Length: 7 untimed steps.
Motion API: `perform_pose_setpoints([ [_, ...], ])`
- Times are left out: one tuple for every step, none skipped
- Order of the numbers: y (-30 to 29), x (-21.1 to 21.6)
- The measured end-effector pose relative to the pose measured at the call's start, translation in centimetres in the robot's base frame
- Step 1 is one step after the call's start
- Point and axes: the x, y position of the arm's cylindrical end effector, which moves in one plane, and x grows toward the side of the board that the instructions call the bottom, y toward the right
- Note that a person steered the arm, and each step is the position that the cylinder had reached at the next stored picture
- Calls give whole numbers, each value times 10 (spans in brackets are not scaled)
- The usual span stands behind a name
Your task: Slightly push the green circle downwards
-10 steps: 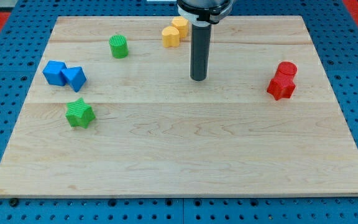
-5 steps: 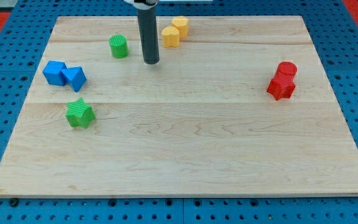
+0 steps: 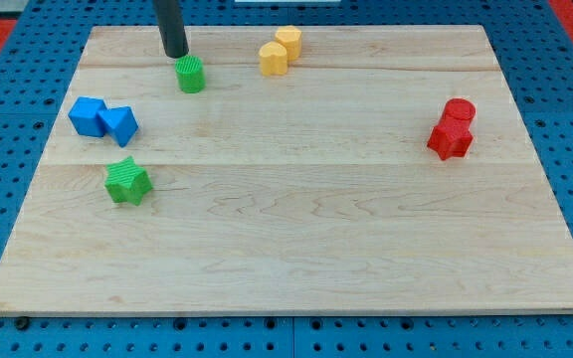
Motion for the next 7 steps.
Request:
perform_pose_setpoints([
  [0,0],
  [5,0],
  [27,0],
  [52,0],
  [79,0],
  [100,1],
  [64,2],
])
